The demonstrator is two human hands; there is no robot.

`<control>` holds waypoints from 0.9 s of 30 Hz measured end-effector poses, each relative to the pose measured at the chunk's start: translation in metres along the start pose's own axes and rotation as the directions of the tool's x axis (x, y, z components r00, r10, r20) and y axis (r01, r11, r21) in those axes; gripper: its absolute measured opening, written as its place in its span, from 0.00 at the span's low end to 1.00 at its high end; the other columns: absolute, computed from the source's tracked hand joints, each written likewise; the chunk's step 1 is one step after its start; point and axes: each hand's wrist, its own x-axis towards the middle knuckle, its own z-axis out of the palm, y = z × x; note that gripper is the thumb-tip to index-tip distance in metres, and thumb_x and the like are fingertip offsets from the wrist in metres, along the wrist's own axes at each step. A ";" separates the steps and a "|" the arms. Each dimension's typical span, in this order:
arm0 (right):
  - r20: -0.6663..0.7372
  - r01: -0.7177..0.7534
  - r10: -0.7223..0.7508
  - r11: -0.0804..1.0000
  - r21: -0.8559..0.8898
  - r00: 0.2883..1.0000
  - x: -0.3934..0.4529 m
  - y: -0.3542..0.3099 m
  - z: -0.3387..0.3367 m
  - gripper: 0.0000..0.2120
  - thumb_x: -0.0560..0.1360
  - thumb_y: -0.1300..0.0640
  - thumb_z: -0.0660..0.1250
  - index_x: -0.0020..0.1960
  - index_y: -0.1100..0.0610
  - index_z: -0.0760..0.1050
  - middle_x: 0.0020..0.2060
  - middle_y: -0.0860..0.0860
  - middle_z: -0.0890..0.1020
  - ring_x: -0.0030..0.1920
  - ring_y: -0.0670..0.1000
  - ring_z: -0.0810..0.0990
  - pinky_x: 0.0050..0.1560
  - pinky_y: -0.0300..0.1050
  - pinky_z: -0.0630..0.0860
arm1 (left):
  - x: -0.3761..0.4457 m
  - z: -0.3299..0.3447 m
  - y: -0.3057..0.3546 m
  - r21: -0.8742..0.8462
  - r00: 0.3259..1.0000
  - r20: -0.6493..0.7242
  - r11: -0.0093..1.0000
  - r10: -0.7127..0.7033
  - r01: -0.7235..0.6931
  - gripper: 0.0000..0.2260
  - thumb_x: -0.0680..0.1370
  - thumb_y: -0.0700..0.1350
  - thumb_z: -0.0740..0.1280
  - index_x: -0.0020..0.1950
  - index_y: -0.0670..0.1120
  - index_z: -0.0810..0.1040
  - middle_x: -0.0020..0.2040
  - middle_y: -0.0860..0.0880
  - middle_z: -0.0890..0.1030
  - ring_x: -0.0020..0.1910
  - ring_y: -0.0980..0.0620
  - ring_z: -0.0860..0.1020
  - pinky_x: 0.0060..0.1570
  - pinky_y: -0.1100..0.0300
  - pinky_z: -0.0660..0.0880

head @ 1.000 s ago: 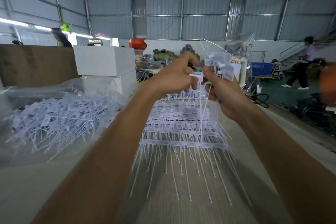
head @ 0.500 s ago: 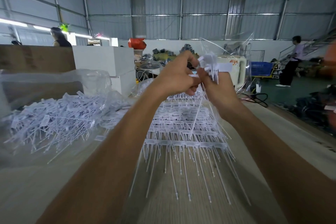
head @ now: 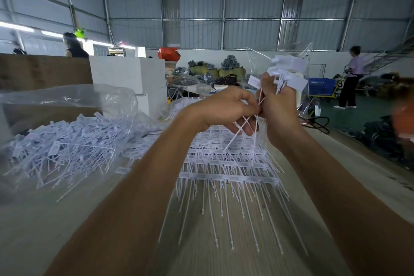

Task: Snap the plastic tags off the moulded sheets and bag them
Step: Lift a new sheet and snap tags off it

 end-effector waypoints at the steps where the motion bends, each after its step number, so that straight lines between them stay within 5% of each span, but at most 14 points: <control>1: 0.002 0.000 0.000 1.000 0.000 1.000 0.000 -0.001 0.001 0.15 0.83 0.50 0.63 0.38 0.50 0.73 0.32 0.50 0.75 0.36 0.51 0.77 0.41 0.52 0.75 | 0.000 0.001 0.000 -0.001 1.000 -0.003 1.000 0.002 -0.002 0.07 0.83 0.44 0.63 0.51 0.42 0.77 0.43 0.43 0.86 0.40 0.49 0.85 0.42 0.54 0.81; 6: -0.029 -0.014 0.014 1.000 -0.003 0.999 0.000 -0.006 0.003 0.14 0.84 0.50 0.63 0.40 0.52 0.74 0.33 0.51 0.77 0.31 0.47 0.77 0.34 0.42 0.73 | 0.003 0.007 0.003 0.078 0.992 -0.122 0.997 0.025 -0.016 0.06 0.82 0.41 0.62 0.48 0.42 0.76 0.38 0.47 0.86 0.36 0.49 0.84 0.38 0.53 0.81; 10: 0.026 -0.140 0.137 0.967 0.212 0.990 -0.001 -0.012 0.004 0.10 0.84 0.49 0.62 0.49 0.53 0.78 0.36 0.49 0.85 0.35 0.48 0.84 0.32 0.42 0.79 | 0.007 0.011 0.004 0.176 0.957 -0.273 0.983 0.102 -0.054 0.07 0.83 0.41 0.61 0.47 0.43 0.75 0.35 0.52 0.83 0.35 0.48 0.82 0.38 0.48 0.82; 13: 0.096 -0.200 0.179 0.927 0.316 0.979 -0.002 -0.021 0.006 0.10 0.84 0.53 0.62 0.61 0.54 0.79 0.47 0.54 0.84 0.46 0.53 0.84 0.44 0.48 0.80 | 0.012 0.018 0.002 0.283 0.931 -0.325 0.957 0.165 -0.071 0.10 0.83 0.42 0.60 0.43 0.52 0.70 0.32 0.56 0.77 0.29 0.60 0.75 0.31 0.56 0.70; 17: 0.095 -0.213 0.191 0.895 0.392 0.977 -0.004 -0.030 0.006 0.08 0.83 0.54 0.63 0.59 0.56 0.79 0.54 0.59 0.85 0.51 0.56 0.83 0.58 0.54 0.79 | 0.017 0.021 0.002 0.433 0.886 -0.373 0.897 0.275 -0.096 0.05 0.84 0.43 0.59 0.52 0.47 0.73 0.46 0.49 0.76 0.42 0.51 0.74 0.38 0.55 0.65; 21: 0.055 -0.233 0.231 0.888 0.396 0.971 -0.005 -0.031 0.007 0.12 0.84 0.50 0.62 0.55 0.56 0.80 0.49 0.54 0.87 0.44 0.51 0.86 0.51 0.51 0.83 | 0.017 0.022 -0.001 0.350 0.889 -0.380 0.929 0.255 -0.117 0.04 0.86 0.46 0.54 0.57 0.50 0.68 0.38 0.52 0.76 0.36 0.52 0.75 0.34 0.56 0.68; 24: 0.084 -0.303 0.295 0.867 0.396 0.952 -0.006 -0.030 0.008 0.16 0.83 0.46 0.62 0.57 0.56 0.81 0.52 0.52 0.87 0.42 0.50 0.86 0.36 0.45 0.82 | 0.015 0.029 0.000 0.255 0.904 -0.350 0.953 0.247 -0.162 0.13 0.86 0.47 0.53 0.68 0.61 0.65 0.48 0.51 0.81 0.38 0.53 0.80 0.33 0.57 0.75; 27: 0.020 -0.250 0.256 0.921 0.297 0.967 -0.002 -0.025 0.007 0.19 0.84 0.44 0.60 0.62 0.57 0.79 0.56 0.55 0.85 0.53 0.55 0.86 0.44 0.48 0.81 | 0.019 0.036 0.002 0.167 0.909 -0.341 0.967 0.239 -0.191 0.19 0.86 0.46 0.52 0.73 0.64 0.61 0.55 0.45 0.83 0.36 0.47 0.82 0.28 0.58 0.79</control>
